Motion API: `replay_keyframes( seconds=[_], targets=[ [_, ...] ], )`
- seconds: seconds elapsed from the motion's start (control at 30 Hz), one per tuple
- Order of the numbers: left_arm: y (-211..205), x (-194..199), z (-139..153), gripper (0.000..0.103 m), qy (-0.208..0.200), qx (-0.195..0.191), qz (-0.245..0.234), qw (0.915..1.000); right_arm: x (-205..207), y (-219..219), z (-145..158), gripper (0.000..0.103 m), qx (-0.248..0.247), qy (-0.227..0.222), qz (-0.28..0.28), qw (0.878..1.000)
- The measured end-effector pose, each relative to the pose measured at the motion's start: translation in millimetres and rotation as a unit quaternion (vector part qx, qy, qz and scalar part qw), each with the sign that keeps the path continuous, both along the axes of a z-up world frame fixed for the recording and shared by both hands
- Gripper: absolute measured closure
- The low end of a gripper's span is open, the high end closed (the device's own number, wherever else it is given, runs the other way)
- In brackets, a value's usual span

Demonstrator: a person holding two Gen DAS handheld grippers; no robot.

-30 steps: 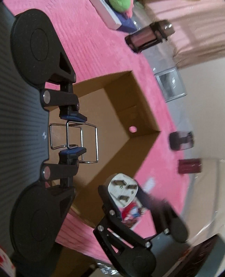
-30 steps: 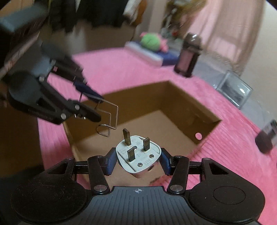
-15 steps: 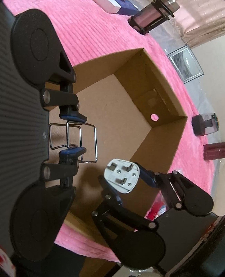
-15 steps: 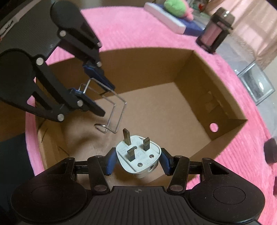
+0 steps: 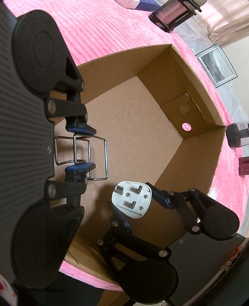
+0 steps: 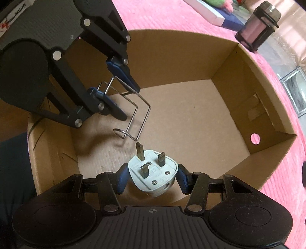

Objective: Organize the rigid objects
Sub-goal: 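Carry the wire rack and white plug over the box with both grippers, then open both grippers to drop the rack and plug into the box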

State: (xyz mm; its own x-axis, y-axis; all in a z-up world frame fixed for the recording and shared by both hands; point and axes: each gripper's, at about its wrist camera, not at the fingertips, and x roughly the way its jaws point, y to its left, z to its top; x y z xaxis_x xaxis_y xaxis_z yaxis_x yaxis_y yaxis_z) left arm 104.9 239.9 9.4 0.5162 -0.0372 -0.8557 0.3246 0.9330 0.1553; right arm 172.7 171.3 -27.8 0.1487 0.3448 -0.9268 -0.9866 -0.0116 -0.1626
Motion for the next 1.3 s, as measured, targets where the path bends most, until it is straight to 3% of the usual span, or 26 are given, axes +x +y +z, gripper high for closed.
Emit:
replay_keyframes(
  seconds=[0.3,0.57,0.77,1.03,1.3],
  targets=[
    [1.2,3.1,-4.8,0.077,0.005,-0.001,0.002,1.0000,1.2,-3.4,7.5,0.054,0.023,-0.009,-0.012,1.000],
    [1.4,3.4,-5.0,0.073,0.004,-0.005,0.009,0.9999,1.1,-17.7,36.0,0.054,0.083,-0.023,-0.039,0.996],
    [2.2,-3.9,6.9,0.072,-0.020,-0.010,0.023,0.9995,-3.1,-34.5,51.8,0.054,0.128,-0.031,-0.071,0.989],
    [-10.0,-28.6,50.7,0.072,-0.104,-0.049,0.066,0.9911,-12.4,-85.3,88.9,0.054,0.227,-0.011,-0.152,0.962],
    [-57.4,-52.1,92.0,0.066,-0.178,-0.109,0.084,0.9743,-31.6,-166.8,120.6,0.054,0.304,-0.016,-0.246,0.920]
  ],
)
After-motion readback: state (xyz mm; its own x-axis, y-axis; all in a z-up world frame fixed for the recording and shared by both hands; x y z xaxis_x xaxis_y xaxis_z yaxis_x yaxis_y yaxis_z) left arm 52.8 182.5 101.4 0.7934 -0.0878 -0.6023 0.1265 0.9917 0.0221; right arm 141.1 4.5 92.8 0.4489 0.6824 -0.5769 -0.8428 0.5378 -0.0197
